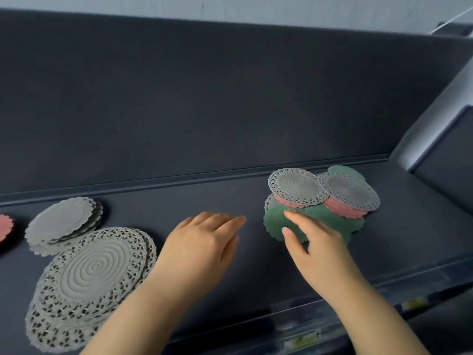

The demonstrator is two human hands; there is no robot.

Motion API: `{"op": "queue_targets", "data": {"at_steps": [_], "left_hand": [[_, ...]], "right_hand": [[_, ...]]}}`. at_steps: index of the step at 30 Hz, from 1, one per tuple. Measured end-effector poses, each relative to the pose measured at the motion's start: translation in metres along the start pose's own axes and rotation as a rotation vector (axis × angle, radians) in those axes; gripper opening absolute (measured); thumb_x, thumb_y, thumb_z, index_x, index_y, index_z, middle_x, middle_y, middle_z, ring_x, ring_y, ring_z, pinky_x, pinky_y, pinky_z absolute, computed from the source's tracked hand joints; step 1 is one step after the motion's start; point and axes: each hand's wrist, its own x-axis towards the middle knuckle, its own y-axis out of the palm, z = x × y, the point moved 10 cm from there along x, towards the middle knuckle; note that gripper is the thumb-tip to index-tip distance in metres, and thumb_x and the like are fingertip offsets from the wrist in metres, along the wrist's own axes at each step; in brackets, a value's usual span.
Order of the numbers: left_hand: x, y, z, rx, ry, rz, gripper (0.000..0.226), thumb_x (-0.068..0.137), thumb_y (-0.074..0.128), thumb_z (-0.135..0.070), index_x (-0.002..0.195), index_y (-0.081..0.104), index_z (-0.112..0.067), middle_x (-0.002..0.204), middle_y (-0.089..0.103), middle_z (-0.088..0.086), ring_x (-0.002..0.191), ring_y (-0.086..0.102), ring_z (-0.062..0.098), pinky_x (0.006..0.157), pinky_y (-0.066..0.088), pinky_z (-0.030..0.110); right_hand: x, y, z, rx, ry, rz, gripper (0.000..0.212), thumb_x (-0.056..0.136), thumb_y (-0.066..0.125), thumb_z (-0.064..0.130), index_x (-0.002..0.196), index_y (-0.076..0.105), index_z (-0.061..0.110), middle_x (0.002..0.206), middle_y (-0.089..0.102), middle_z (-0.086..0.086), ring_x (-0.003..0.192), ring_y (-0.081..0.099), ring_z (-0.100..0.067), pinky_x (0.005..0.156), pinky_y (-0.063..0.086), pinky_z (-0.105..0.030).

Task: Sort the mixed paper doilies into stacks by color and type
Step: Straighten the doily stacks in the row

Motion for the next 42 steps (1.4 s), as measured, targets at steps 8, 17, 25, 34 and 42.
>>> {"op": "queue_targets", "data": {"at_steps": [8, 17, 25, 34, 42], "left_hand": [[0.054, 0.05, -0.088, 0.025, -0.045, 0.034, 0.032, 0.073, 0.075, -0.017, 0.105, 0.071, -0.021, 0.097, 0.071, -0.009, 0.083, 0.068, 0.016, 0.066, 0.056, 0.032], [0.08, 0.094, -0.138, 0.055, -0.13, 0.096, 0.032, 0.066, 0.08, -0.018, 0.097, 0.072, -0.022, 0.092, 0.071, -0.01, 0.081, 0.068, 0.015, 0.063, 0.056, 0.03], [0.082, 0.145, -0.129, 0.12, -0.298, 0.337, 0.057, 0.089, 0.04, -0.058, 0.141, 0.033, -0.036, 0.15, 0.024, -0.011, 0.137, 0.023, 0.01, 0.109, 0.024, 0.029], [0.104, 0.129, -0.155, 0.179, -0.165, 0.129, 0.027, 0.062, 0.085, -0.023, 0.079, 0.073, -0.006, 0.08, 0.072, 0.009, 0.076, 0.071, 0.026, 0.052, 0.056, 0.029], [0.105, 0.15, -0.156, 0.244, -0.157, 0.329, 0.029, 0.068, 0.059, -0.006, 0.097, 0.058, -0.004, 0.095, 0.063, 0.011, 0.097, 0.06, 0.03, 0.069, 0.051, 0.028]], "right_hand": [[0.04, -0.063, -0.108, -0.012, -0.031, 0.037, 0.034, 0.087, 0.057, 0.022, 0.121, 0.058, 0.02, 0.119, 0.06, 0.008, 0.097, 0.048, 0.006, 0.085, 0.026, 0.0], [0.086, -0.06, -0.195, -0.199, 0.02, 0.255, 0.045, 0.093, 0.045, 0.032, 0.135, 0.041, 0.014, 0.146, 0.036, -0.001, 0.138, 0.023, -0.015, 0.106, 0.026, -0.029], [0.091, -0.04, -0.195, -0.395, -0.088, 0.352, 0.043, 0.096, 0.032, 0.041, 0.12, 0.049, 0.01, 0.133, 0.049, -0.009, 0.113, 0.052, -0.025, 0.084, 0.044, -0.033], [0.074, -0.072, -0.173, -0.127, -0.154, 0.246, 0.034, 0.089, 0.041, 0.021, 0.056, 0.032, 0.018, 0.048, 0.034, 0.003, 0.045, 0.031, -0.018, 0.044, 0.021, -0.031], [0.064, -0.067, -0.173, -0.172, -0.172, 0.202, 0.012, 0.081, 0.051, 0.013, 0.09, 0.057, 0.016, 0.057, 0.046, 0.003, 0.051, 0.041, -0.019, 0.046, 0.028, -0.027]]}}
